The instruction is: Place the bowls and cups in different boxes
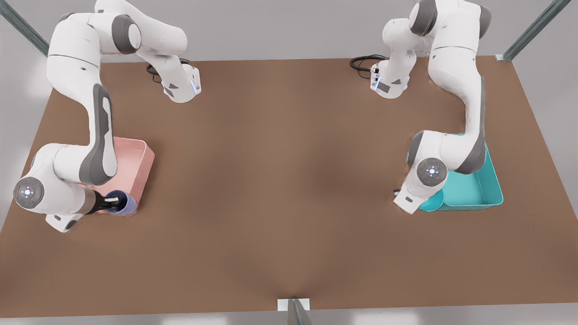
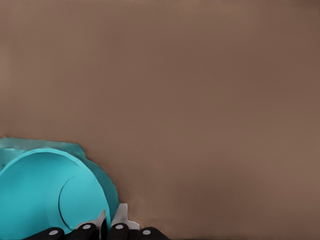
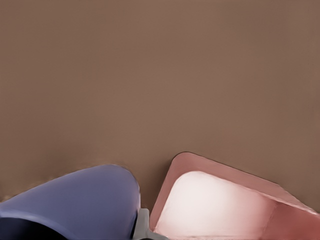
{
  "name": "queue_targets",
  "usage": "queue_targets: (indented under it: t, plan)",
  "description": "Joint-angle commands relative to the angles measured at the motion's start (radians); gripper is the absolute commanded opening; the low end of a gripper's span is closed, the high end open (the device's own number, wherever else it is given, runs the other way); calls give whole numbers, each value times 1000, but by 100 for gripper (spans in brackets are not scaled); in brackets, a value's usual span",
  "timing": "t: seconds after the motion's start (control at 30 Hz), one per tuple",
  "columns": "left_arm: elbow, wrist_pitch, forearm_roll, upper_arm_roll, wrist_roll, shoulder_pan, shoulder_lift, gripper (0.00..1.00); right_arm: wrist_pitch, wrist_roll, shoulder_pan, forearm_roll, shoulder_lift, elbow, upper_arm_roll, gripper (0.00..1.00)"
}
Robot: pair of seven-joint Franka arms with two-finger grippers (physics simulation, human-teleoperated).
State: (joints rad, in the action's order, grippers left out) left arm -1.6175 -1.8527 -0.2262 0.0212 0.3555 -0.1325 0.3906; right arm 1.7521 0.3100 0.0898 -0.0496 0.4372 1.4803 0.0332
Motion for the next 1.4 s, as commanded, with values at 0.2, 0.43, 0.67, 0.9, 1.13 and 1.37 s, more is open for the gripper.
queue_targets:
  t: [0.2, 0.43, 0.67, 0.9, 1.13, 1.37]
  plan:
    - [-323, -132, 94, -161, -259, 183, -85, 21, 325, 520, 10, 23, -83, 245, 174, 21]
    - [-400, -407, 90, -193, -263, 220, 39, 21, 375, 520, 45, 56, 64, 265, 172, 21]
    - [-398, -433, 88, -214, -268, 218, 79, 100, 441, 543, 57, 109, 129, 301, 172, 59]
    - [-79, 277, 159, -152, -271, 139, -119, 100, 434, 587, 56, 137, 124, 301, 171, 100]
    - [281, 506, 266, 42, -276, 120, -111, 100, 219, 620, 45, 140, -121, 379, 169, 100]
    - [291, 492, 254, 56, -276, 120, -73, 100, -381, -302, -298, -12, -60, -120, 165, 100]
